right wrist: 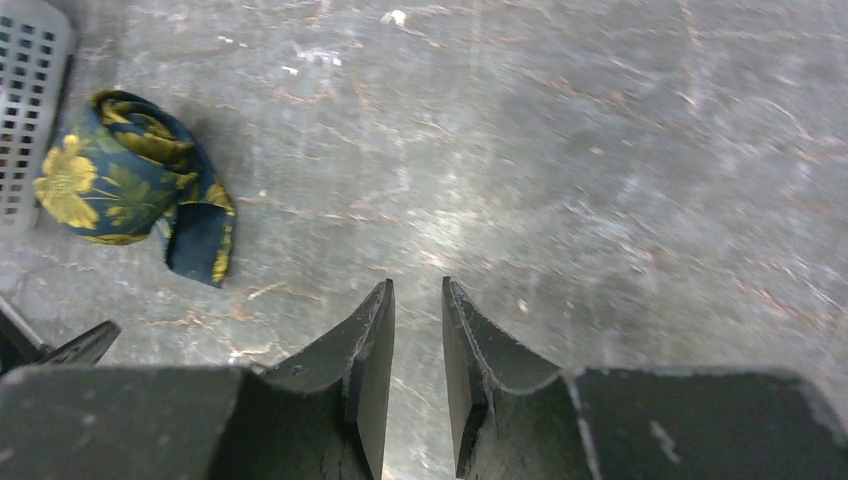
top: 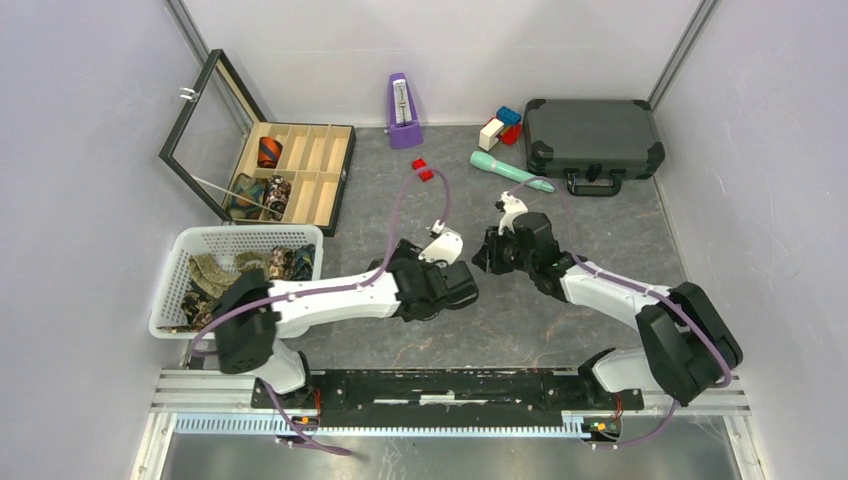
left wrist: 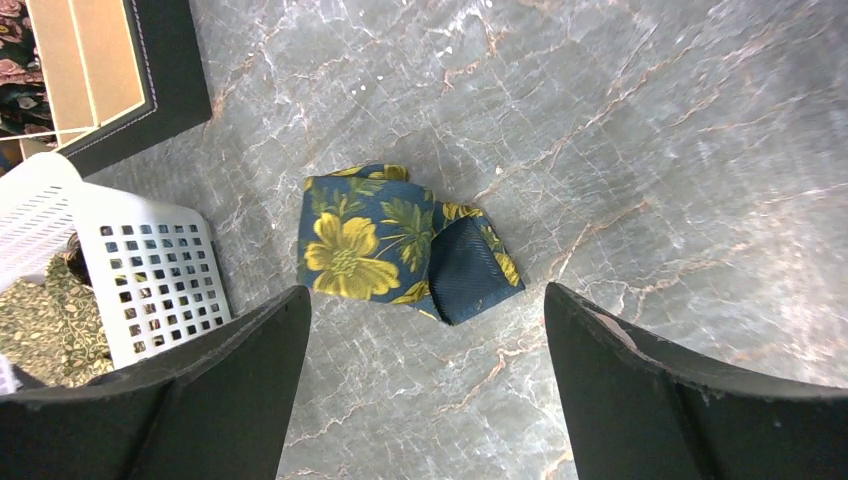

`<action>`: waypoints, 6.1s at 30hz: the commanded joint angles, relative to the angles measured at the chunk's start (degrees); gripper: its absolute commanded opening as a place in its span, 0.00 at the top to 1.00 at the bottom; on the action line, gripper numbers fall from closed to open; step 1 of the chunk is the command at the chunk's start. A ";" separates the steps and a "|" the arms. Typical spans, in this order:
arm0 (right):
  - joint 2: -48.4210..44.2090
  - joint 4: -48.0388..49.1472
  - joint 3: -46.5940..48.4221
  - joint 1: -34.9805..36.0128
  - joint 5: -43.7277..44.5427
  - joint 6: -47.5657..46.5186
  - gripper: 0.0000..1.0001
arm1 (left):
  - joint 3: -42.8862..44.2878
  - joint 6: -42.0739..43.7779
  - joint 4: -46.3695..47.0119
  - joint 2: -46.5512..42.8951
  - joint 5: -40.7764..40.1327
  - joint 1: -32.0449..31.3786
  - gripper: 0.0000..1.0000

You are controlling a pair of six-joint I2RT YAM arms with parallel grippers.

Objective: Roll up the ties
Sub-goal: Roll the tie at the center of the board.

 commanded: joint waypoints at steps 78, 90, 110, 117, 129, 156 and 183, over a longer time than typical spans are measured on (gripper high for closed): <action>34.53 11.74 28.54 16.23 -14.11 -4.31 0.78 | -38.76 -29.96 21.97 -42.71 29.44 32.97 0.07; 31.99 13.81 26.30 16.62 -14.81 -2.78 0.78 | -42.19 -36.59 22.44 -48.98 26.11 30.19 0.06; 30.00 15.14 24.35 17.68 -14.74 -2.36 0.79 | -42.73 -45.98 20.33 -47.62 24.14 29.10 0.00; 33.69 12.92 28.50 17.58 -10.44 -5.89 0.79 | -43.90 -46.61 17.17 -49.77 23.53 28.74 0.08; 39.15 11.22 32.89 17.98 -13.77 -10.85 0.79 | -48.19 -47.75 21.77 -47.28 24.22 28.65 0.11; 31.45 15.13 23.74 20.68 -12.46 -12.50 0.80 | -48.30 -43.18 20.48 -46.59 24.88 27.87 0.06; 22.77 12.62 23.08 20.76 -7.47 -10.22 0.79 | -44.70 -35.21 22.59 -53.02 32.90 27.94 0.00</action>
